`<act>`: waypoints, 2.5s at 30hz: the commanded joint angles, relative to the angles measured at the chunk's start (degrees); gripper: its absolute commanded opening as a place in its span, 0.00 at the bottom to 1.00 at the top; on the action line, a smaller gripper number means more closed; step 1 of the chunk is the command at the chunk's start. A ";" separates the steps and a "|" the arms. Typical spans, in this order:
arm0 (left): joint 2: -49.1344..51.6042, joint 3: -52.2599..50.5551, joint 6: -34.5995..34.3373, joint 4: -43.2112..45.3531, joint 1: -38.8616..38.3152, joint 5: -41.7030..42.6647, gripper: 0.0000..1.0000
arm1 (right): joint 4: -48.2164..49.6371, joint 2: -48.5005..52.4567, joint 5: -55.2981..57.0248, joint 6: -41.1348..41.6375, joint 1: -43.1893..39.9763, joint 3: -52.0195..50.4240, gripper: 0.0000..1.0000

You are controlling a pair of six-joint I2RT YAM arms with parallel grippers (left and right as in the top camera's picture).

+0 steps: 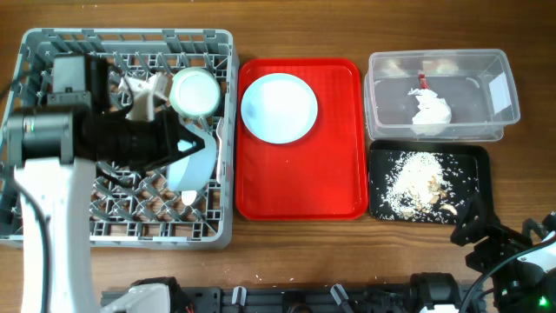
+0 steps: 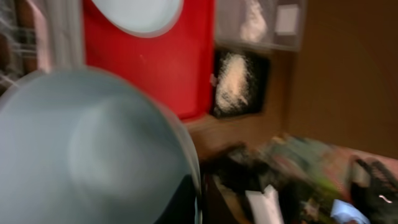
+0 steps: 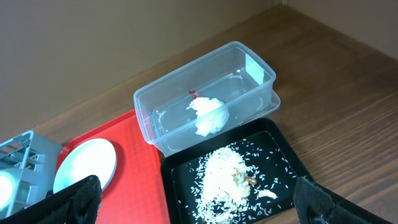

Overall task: Sort waste into correct bins and load items into the dishwasher rack
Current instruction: 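Carry the light-blue bowl into the rack's lower right and release, then reach the left gripper to the light-blue plate's rim on the tray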

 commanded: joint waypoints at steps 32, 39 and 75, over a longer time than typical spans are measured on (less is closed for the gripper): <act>6.10 -39.87 16.68 14.62 27.34 19.54 0.04 | 0.11 -0.42 -0.33 0.37 -0.13 0.02 1.00; 5.81 -29.90 9.88 16.06 31.61 17.46 1.00 | 0.09 -0.42 -0.33 0.37 -0.13 0.02 1.00; -0.50 -29.59 -45.59 13.79 -33.46 -63.80 0.04 | 0.07 -0.42 -0.33 0.37 -0.13 0.02 1.00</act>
